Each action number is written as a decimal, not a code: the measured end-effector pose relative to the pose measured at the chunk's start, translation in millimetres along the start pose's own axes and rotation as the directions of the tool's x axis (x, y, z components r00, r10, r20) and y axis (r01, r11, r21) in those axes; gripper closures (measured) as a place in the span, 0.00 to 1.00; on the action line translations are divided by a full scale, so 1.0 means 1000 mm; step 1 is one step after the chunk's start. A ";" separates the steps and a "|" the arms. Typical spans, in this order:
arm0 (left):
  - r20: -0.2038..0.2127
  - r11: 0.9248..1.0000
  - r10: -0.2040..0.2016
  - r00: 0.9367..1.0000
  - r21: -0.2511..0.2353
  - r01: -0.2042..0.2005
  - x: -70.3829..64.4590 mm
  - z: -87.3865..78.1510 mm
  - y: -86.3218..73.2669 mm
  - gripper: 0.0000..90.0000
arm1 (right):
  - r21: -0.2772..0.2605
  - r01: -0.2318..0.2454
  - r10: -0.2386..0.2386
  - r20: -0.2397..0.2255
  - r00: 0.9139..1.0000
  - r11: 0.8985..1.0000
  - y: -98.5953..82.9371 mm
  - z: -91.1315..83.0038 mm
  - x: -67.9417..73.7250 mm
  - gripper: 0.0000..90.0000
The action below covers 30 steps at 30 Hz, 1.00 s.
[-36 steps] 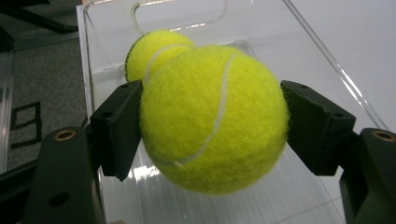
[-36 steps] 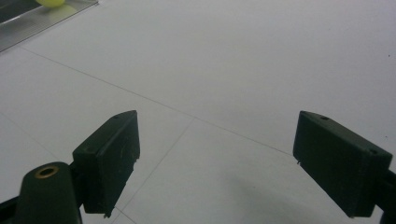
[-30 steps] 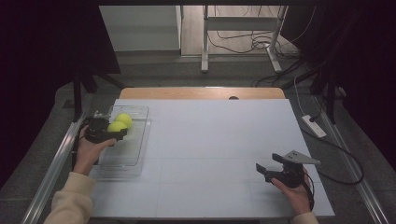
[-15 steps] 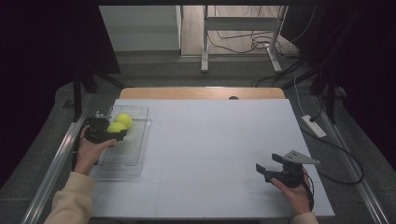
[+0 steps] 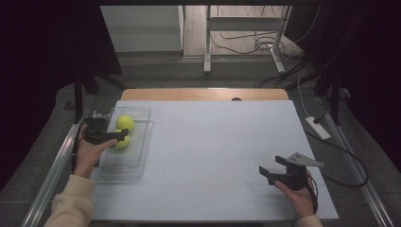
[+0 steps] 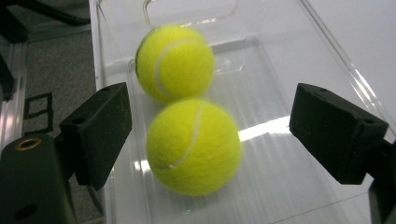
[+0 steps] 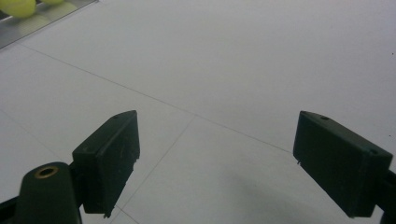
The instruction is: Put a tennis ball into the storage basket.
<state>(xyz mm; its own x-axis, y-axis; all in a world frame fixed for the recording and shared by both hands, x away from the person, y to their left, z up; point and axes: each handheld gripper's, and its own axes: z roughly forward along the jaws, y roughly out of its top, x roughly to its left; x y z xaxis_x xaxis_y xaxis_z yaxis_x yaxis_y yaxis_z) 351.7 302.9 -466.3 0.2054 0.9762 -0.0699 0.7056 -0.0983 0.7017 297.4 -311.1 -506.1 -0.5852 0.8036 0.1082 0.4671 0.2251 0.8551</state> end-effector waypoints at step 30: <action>0.180 0.991 0.010 0.984 -0.132 0.014 -0.013 -0.021 -0.002 0.13 | -0.013 -0.023 0.023 -0.010 1.000 1.000 0.000 0.001 -0.006 0.17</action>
<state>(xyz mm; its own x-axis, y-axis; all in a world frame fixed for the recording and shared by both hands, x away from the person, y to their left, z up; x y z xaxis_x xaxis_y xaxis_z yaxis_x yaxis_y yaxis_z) 333.4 294.4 -452.3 0.3310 0.9244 -0.1894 0.6131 -0.0581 0.7878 301.5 -315.3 -506.9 -0.5809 0.8030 0.1328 0.4718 0.1993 0.8589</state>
